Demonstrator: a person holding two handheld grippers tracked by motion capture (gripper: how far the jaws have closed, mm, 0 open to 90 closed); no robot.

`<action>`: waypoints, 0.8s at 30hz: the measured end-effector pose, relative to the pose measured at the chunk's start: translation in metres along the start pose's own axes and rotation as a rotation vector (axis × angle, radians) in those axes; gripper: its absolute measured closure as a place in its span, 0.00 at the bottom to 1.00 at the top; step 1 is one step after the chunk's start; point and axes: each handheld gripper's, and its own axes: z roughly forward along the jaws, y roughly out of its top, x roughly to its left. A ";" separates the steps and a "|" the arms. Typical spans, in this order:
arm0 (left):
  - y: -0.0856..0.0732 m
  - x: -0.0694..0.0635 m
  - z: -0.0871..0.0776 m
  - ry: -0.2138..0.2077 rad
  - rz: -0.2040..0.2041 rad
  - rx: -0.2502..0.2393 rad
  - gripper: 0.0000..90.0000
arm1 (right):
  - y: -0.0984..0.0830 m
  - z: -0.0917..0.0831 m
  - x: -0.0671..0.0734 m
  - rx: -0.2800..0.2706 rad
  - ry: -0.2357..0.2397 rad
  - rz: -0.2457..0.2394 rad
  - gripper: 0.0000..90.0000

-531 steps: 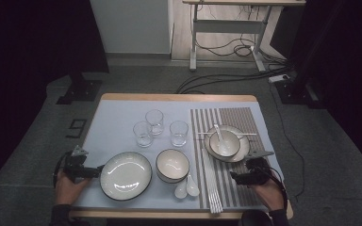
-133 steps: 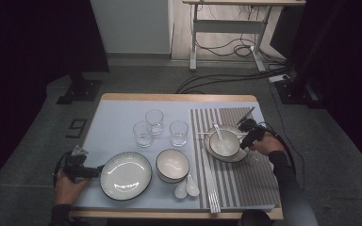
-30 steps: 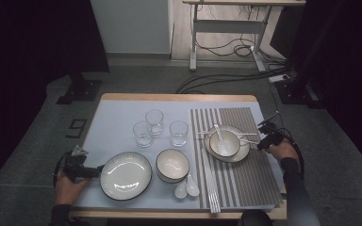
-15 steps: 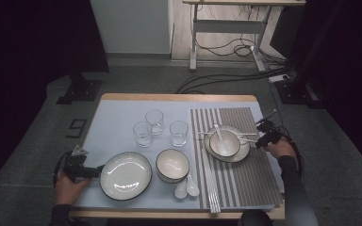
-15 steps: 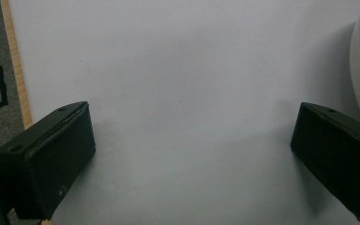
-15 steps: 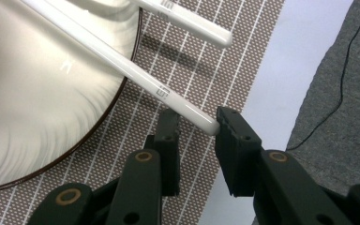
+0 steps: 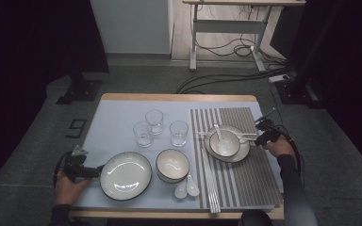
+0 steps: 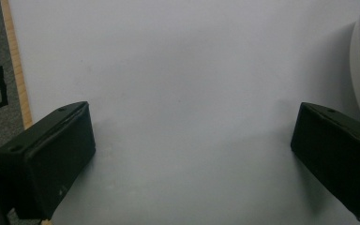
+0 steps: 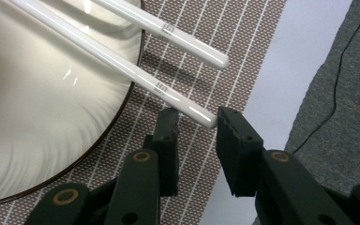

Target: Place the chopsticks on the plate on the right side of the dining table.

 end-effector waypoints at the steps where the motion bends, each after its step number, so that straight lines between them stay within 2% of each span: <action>1: 0.000 0.000 0.000 0.000 0.000 0.000 0.00 | 0.001 0.000 0.000 0.002 -0.002 0.000 0.77; 10: 0.000 0.000 0.000 0.000 0.000 0.000 0.00 | 0.005 0.003 0.000 -0.003 -0.021 -0.011 0.77; 15: 0.000 0.000 0.000 0.000 0.000 0.000 0.00 | 0.006 0.004 -0.001 -0.013 -0.037 -0.001 0.79; 24: 0.000 0.000 0.000 0.000 0.000 0.000 0.00 | 0.008 0.005 -0.003 -0.021 -0.042 -0.002 0.79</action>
